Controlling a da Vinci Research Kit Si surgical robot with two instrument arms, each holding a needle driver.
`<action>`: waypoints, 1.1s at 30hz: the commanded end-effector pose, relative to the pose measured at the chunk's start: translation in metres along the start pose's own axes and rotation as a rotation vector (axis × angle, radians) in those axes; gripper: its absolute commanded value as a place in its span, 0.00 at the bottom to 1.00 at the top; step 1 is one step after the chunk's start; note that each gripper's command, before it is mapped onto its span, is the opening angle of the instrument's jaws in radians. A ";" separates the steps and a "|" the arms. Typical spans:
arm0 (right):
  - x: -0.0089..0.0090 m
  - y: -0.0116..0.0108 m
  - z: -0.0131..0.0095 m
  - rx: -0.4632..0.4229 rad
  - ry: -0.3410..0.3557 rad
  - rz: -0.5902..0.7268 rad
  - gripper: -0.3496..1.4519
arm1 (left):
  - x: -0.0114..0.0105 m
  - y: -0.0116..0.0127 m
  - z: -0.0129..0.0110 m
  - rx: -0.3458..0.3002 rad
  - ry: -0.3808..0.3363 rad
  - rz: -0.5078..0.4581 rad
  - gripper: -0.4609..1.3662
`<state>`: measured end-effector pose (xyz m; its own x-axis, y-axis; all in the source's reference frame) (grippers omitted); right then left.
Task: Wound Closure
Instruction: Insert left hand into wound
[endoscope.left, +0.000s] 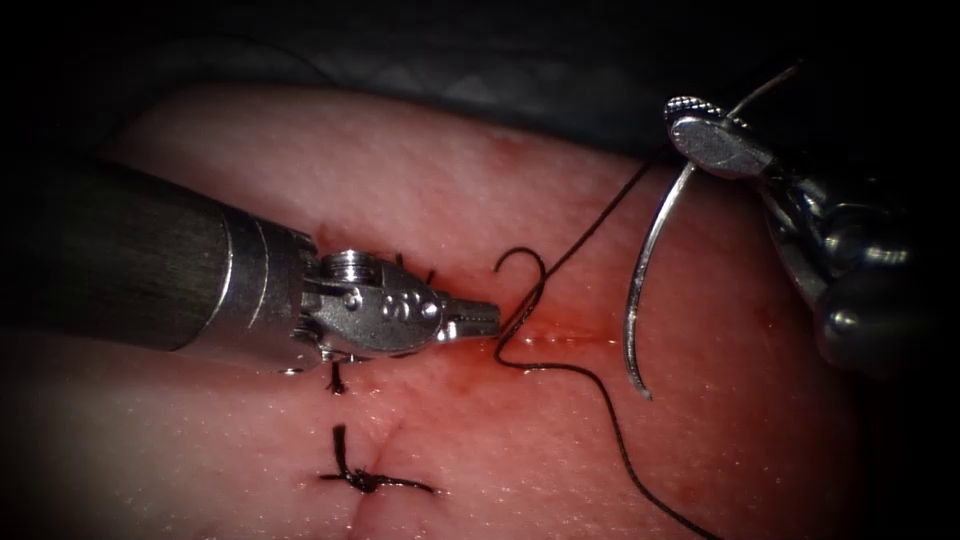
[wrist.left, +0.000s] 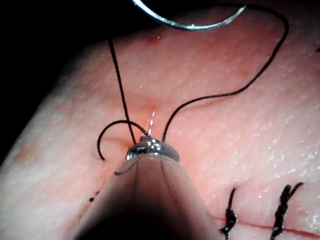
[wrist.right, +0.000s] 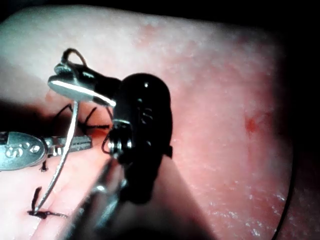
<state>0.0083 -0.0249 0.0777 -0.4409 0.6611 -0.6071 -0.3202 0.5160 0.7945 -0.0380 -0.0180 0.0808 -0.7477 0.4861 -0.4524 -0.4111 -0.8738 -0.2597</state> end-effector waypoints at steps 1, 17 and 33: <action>0.0000 0.0000 0.0000 -0.006 0.000 0.000 0.00 | 0.0000 -0.0001 0.0002 -0.004 -0.004 0.005 0.06; -0.0007 -0.0007 0.0000 -0.006 0.003 -0.009 0.00 | -0.0035 0.0002 0.0049 -0.001 -0.031 0.028 0.06; -0.0010 -0.0007 -0.0001 -0.004 -0.005 -0.011 0.00 | -0.0044 -0.0004 0.0062 0.001 -0.024 0.017 0.06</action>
<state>0.0089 -0.0259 0.0779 -0.4335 0.6577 -0.6161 -0.3242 0.5240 0.7876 -0.0377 -0.0198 0.0882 -0.7684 0.4692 -0.4353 -0.4001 -0.8830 -0.2456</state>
